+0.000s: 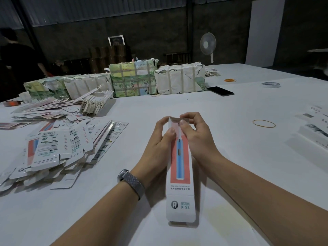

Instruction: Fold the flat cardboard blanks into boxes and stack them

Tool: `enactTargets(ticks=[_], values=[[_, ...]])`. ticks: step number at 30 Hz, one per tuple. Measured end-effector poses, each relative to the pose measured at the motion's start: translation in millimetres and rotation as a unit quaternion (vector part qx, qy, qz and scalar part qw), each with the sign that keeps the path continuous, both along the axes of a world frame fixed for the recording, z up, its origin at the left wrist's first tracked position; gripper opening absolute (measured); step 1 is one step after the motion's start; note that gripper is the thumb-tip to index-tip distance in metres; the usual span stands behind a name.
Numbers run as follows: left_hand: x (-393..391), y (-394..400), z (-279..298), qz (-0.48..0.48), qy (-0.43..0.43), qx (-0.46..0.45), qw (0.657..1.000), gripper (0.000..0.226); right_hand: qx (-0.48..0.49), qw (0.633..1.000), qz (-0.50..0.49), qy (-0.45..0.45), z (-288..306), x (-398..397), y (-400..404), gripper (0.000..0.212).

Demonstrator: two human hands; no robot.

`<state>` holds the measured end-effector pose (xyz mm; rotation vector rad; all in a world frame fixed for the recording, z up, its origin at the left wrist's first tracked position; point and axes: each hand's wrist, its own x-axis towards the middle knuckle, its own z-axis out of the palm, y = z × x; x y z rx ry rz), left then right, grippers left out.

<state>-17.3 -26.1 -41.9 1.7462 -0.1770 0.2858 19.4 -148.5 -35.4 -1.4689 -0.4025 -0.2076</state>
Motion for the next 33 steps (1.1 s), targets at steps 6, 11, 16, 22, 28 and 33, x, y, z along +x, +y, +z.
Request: enactTargets(ticks=[6,11,16,22,28,33], values=[[-1,-3,-1,-0.01,0.002,0.032,0.999,0.02,0.004,0.998,-0.045,0.033,3,7,-3,0.017],[0,-4,-2,-0.005,-0.004,0.039,0.999,0.022,0.002,0.997,-0.03,0.072,2,10,-6,0.011],[-1,-2,-2,0.001,-0.006,0.055,0.998,0.025,-0.008,0.995,0.002,0.101,2,10,-6,0.013],[-3,-4,1,-0.007,-0.007,0.053,0.999,0.025,0.028,0.994,0.004,0.106,3,11,-8,0.017],[-4,-4,1,-0.006,-0.007,0.071,0.997,0.021,0.012,0.994,0.018,0.108,0,10,-7,0.016],[-6,-4,2,-0.009,0.001,0.068,0.998,0.021,-0.011,0.996,0.005,0.086,2,10,-7,0.016]])
